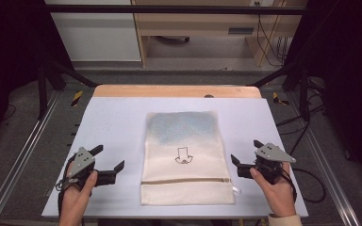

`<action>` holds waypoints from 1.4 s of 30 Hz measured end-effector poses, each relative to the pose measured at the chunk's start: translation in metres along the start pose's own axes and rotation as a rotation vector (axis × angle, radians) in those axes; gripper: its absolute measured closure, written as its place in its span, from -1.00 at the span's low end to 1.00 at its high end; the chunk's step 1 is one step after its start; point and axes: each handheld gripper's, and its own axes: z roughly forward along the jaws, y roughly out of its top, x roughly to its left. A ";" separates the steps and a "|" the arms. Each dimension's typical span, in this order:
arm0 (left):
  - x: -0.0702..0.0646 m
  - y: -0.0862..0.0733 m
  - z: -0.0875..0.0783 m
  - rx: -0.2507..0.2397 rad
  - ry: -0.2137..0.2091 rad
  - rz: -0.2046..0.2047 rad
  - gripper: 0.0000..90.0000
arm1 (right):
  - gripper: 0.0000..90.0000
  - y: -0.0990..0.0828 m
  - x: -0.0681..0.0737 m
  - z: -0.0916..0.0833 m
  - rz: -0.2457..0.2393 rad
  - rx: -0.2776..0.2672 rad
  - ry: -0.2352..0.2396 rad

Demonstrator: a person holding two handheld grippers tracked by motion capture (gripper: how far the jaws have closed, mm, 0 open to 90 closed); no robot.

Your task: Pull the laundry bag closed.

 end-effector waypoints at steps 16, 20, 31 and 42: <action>0.033 -0.025 -0.018 0.022 0.126 -0.028 -0.93 | -0.87 -0.021 -0.033 -0.008 0.042 0.008 -0.101; 0.045 -0.037 -0.016 0.033 0.131 -0.045 -0.93 | -0.86 -0.027 -0.040 -0.007 0.064 0.006 -0.109; 0.048 -0.049 -0.002 0.051 0.174 -0.084 -0.93 | -0.83 -0.044 -0.050 0.004 0.081 0.047 -0.177; 0.054 -0.062 0.017 0.094 0.137 -0.046 -0.93 | -0.80 -0.056 -0.045 0.026 0.109 0.074 -0.135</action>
